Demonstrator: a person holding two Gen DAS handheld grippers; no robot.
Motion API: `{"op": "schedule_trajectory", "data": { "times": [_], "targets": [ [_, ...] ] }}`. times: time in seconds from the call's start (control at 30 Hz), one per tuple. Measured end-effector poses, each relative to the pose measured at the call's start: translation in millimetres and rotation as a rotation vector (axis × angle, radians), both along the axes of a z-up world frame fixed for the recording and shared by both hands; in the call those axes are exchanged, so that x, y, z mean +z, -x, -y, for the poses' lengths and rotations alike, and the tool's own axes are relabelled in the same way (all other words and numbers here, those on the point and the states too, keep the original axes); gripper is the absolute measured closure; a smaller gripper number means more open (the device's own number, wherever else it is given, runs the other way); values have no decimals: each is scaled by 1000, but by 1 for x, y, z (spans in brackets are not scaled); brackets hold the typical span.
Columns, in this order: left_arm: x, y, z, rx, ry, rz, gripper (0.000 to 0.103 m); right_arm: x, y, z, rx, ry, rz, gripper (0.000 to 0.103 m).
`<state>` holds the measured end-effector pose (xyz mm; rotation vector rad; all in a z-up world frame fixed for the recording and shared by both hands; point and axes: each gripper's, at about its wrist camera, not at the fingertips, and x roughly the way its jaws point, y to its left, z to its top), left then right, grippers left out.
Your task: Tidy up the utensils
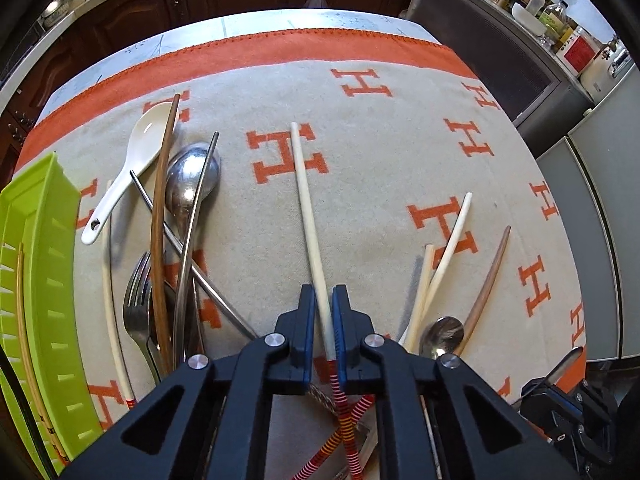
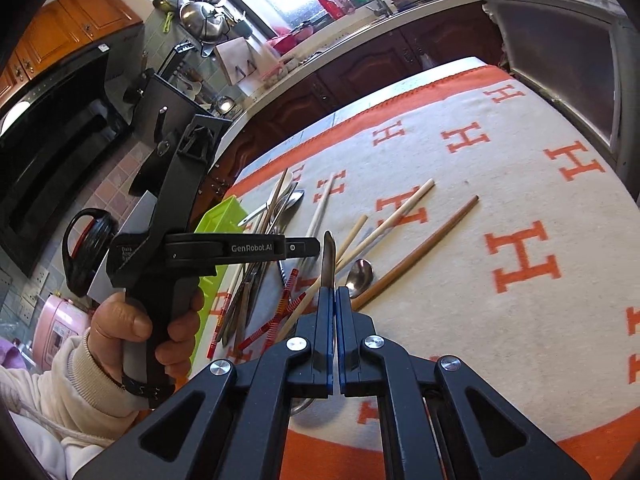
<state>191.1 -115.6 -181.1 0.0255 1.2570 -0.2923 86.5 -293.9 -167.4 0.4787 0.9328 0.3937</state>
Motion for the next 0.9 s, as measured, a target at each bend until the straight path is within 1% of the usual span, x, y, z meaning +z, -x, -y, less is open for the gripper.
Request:
{"op": "schedule_trajectory", "data": {
  "times": [0.1,0.27,0.43,0.6,0.73,0.9],
  "targets": [
    [0,1,0,4,-5,17,100,1,4,4,-3,-10,1,102],
    [8,5,-7,26,21,27,100,6,12,5,-3,-21,5,102],
    [35,21,-21,35,49,59,100,16,20,6,-4,-22,14,102],
    [64,45,-54,62,54,98,100,26,23,-1,11,-22,22,101],
    [82,64,-92,113,0,145,100,36,25,-15,41,-21,30,102],
    [96,82,-150,218,-76,198,100,50,23,-46,110,-15,34,102]
  ]
}}
